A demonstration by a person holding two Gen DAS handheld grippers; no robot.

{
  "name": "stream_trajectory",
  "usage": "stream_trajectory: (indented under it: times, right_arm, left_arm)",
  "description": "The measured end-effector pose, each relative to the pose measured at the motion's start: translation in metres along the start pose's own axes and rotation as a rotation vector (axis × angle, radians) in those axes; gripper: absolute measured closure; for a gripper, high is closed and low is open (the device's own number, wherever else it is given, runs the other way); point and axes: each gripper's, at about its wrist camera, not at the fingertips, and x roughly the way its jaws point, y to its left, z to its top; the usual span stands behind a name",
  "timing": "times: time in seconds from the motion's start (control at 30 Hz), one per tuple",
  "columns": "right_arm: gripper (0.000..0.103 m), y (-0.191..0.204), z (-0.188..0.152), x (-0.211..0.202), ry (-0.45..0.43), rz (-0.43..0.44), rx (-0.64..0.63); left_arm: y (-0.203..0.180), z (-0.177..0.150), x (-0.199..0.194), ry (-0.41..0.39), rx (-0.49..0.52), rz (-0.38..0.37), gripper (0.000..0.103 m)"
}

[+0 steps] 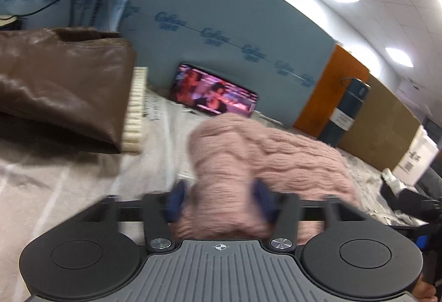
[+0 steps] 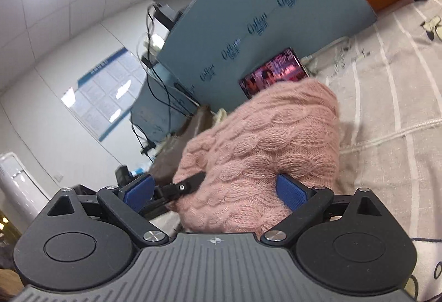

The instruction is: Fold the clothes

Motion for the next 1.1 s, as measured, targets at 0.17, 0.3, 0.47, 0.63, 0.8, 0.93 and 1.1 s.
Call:
stream_trajectory:
  times: [0.17,0.3,0.47,0.63,0.8,0.93,1.1]
  right_arm:
    - [0.006,-0.007,0.002,-0.02,-0.145,-0.009,0.033]
    - [0.005,-0.019,0.004,-0.023,-0.18,-0.092,0.099]
    - [0.004,-0.031,0.006,-0.019,-0.152,-0.159,0.173]
    - [0.004,-0.035,0.005,-0.008,-0.086,-0.159,0.188]
    - [0.002,-0.028,0.004,0.004,-0.026,-0.175,0.129]
    - [0.002,-0.021,0.001,0.011,0.011,-0.193,0.075]
    - [0.038,-0.016,-0.002,0.008,-0.018,-0.25,0.039]
  left_arm:
    - [0.016,0.005,-0.022,0.007,-0.188,-0.107,0.012]
    - [0.024,0.003,-0.03,0.073,-0.359,-0.196,0.007]
    - [0.027,0.0,-0.022,0.192,-0.464,-0.171,0.004]
    - [0.029,-0.004,0.005,0.224,-0.494,-0.161,0.002]
    - [0.017,-0.001,0.027,0.147,-0.405,-0.15,0.0]
    - [-0.007,-0.014,0.029,0.051,-0.214,-0.109,0.001]
    - [-0.017,-0.018,0.025,0.016,-0.148,-0.114,0.025]
